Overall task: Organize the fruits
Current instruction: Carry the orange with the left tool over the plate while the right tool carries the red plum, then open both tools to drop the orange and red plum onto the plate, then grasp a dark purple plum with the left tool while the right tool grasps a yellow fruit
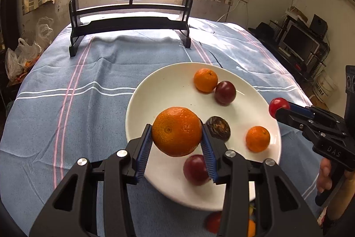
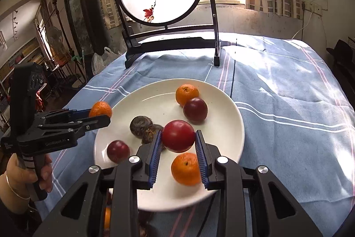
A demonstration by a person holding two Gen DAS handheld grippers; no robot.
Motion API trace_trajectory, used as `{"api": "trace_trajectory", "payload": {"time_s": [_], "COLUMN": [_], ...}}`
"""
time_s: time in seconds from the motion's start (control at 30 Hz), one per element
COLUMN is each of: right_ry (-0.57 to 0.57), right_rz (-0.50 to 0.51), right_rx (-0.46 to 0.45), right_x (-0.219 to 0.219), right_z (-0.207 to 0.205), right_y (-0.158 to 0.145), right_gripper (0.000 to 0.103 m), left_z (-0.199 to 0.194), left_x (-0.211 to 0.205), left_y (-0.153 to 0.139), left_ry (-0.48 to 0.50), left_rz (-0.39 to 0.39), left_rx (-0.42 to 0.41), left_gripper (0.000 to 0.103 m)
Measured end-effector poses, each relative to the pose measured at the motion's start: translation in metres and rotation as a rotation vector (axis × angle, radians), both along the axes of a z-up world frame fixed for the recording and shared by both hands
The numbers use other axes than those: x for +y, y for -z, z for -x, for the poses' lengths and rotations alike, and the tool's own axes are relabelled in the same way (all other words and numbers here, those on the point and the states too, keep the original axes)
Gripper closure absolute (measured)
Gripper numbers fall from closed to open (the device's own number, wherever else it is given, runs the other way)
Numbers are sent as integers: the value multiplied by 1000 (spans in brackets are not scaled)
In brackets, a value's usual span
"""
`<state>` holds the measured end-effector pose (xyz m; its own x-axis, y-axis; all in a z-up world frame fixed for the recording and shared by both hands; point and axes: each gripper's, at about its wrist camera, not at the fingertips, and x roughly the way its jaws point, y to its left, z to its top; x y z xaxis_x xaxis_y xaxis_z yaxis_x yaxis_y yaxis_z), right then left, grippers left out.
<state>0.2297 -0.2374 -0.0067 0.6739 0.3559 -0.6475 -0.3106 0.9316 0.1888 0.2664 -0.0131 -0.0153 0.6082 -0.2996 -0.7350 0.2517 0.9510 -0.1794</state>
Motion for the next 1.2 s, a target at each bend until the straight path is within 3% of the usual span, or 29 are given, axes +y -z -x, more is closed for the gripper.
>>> {"api": "trace_trajectory", "payload": {"time_s": [0.03, 0.07, 0.17, 0.23, 0.37, 0.5, 0.6, 0.73, 0.9, 1.0, 1.2], "right_ry": [6, 21, 15, 5, -37, -115, -211, -250, -255, -238, -201], "right_rz": [-12, -25, -60, -48, -13, 14, 34, 74, 58, 50, 5], "right_rx": [6, 8, -1, -2, -9, 12, 33, 41, 71, 72, 60], "right_x": [1, 0, -2, -3, -7, -4, 11, 29, 40, 43, 28], "right_z": [-7, -10, 0, 16, 66, 124, 168, 204, 208, 201, 206], "right_y": [3, 4, 4, 3, 5, 13, 24, 38, 48, 52, 47], "right_gripper": [56, 52, 52, 52, 52, 52, 52, 52, 52, 65, 66], "left_z": [-6, -10, 1, 21, 79, 137, 171, 205, 226, 230, 237], "left_x": [0, 2, 5, 4, 3, 1, 1, 1, -4, -7, -29], "left_y": [3, 5, 1, -5, -13, -5, 6, 20, 32, 35, 36], "left_ry": [-4, -13, -15, 4, 56, 123, 140, 142, 159, 161, 205], "left_rz": [16, 32, 58, 35, -25, -84, -110, -136, -163, -158, -208], "left_rx": [21, 33, 16, -14, -89, -96, -91, -93, -84, -77, -102], "left_gripper": [44, 32, 30, 30, 18, 18, 18, 18, 18, 18, 18]}}
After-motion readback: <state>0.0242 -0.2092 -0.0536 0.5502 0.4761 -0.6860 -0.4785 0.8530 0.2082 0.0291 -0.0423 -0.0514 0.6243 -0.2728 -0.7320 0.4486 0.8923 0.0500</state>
